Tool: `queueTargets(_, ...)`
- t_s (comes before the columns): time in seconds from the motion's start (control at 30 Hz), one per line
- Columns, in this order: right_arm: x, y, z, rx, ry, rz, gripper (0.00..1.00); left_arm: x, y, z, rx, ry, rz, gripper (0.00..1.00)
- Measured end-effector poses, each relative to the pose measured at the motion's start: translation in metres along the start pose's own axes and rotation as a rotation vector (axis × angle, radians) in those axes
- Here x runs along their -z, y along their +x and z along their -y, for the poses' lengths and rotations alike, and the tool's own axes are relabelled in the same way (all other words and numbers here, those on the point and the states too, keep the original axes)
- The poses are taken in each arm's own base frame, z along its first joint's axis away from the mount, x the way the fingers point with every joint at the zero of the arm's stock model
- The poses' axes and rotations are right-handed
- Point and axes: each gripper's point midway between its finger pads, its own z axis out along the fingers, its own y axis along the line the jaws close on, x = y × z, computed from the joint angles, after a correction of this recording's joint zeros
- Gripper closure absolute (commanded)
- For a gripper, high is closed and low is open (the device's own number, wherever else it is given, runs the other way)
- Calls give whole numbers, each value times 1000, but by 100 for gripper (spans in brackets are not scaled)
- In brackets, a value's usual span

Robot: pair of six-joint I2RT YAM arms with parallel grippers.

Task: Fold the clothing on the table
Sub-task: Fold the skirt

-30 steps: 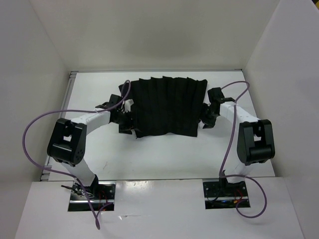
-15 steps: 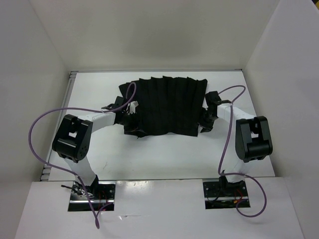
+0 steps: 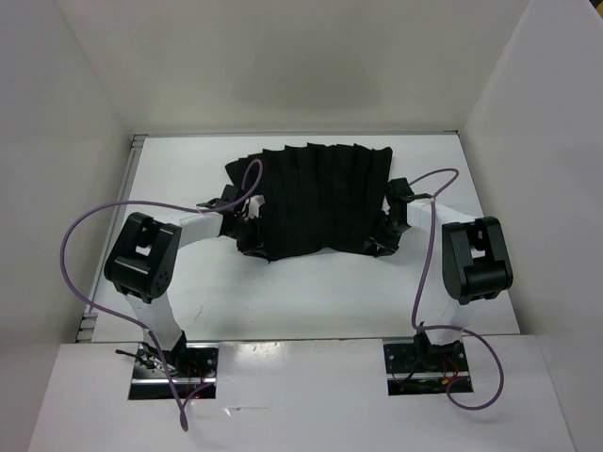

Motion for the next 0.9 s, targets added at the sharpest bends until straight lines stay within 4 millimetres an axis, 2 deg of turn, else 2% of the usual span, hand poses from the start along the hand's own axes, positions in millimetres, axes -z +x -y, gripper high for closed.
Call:
queueTargets(0.17,0,-2,2,-2,20,14,53,-1,1,2,-4,3,-4,68)
queueTargets(0.27,3,-7,5,-1,48,37,53,-1,2,1,-6,1,-6,79)
queueTargets(0.3,4,-10,5,0,53,47,53,-1,2,1,-6,0,-8,87)
queueTargets(0.4,7,-18,3,2,63,75,53,-2,4,0,-4,-1,-13,95)
queueTargets(0.67,9,-27,7,2,102,106,53,-2,4,1,-6,0,-14,96)
queueTargets(0.77,4,-27,10,3,113,97,59,-2,4,0,-5,-1,-16,96)
queueTargets(0.83,-1,-25,11,5,119,83,68,-3,4,1,-4,3,-21,96)
queueTargets(0.87,-4,-23,11,6,118,72,72,-3,4,2,-3,7,-24,96)
queueTargets(0.9,-5,-22,9,8,111,70,84,-4,4,2,-1,11,-29,99)
